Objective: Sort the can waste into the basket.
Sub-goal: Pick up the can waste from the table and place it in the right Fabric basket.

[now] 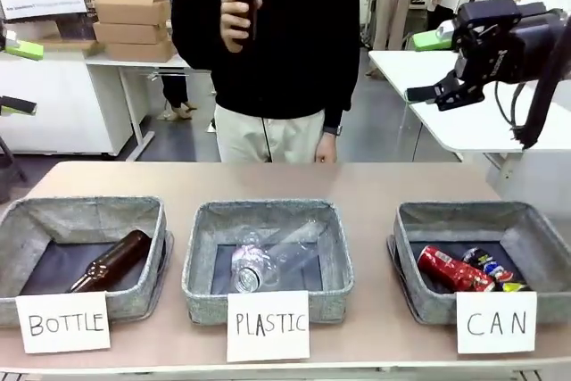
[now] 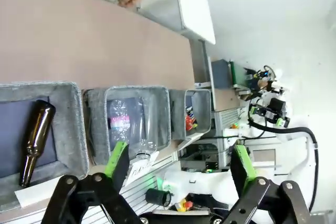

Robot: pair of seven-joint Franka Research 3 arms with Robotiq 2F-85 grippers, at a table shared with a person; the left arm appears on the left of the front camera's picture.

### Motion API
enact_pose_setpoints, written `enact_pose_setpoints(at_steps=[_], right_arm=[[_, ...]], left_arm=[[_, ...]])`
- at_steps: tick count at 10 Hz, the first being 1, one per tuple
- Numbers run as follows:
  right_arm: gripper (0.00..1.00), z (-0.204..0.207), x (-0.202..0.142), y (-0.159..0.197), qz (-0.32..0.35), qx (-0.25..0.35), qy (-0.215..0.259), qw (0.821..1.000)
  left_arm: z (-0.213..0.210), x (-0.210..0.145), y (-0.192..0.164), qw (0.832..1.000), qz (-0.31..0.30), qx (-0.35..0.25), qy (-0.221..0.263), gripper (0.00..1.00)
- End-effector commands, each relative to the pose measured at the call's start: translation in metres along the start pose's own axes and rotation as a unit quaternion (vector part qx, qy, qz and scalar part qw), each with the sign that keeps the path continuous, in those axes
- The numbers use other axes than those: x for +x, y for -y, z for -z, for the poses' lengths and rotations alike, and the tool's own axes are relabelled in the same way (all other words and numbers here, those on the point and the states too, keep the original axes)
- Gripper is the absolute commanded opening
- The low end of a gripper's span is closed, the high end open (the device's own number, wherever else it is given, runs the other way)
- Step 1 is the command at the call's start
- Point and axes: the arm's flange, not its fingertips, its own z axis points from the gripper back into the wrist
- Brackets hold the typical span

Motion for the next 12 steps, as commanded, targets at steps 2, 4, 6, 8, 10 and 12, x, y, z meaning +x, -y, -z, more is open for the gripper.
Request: enact_pose_setpoints(at_steps=[2,4,6,8,10,12], right_arm=[[1.0,-0.0009,-0.005,0.0008,-0.013,0.003,-0.003,1.0],[1.0,-0.0009,-0.005,0.0008,-0.013,0.003,-0.003,1.0],[1.0,-0.0009,-0.005,0.0008,-0.013,0.003,-0.003,1.0],[1.0,-0.0009,-0.005,0.0008,-0.013,0.003,-0.003,1.0],[1.0,-0.0009,-0.005,0.0008,-0.013,0.003,-0.003,1.0],[1.0,-0.0009,-0.005,0.0008,-0.013,0.003,-0.003,1.0]], left_arm=[[0.0176,0.0062,0.0157,1.0,0.013,0.013,-0.016,1.0],[0.0176,0.0062,0.0157,1.0,0.013,0.013,-0.016,1.0],[0.0176,0.0062,0.0157,1.0,0.013,0.013,-0.016,1.0],[0.0176,0.0062,0.0157,1.0,0.013,0.013,-0.016,1.0],[0.0176,0.0062,0.0157,1.0,0.013,0.013,-0.016,1.0],[0.0176,0.0062,0.0157,1.0,0.013,0.013,-0.016,1.0]])
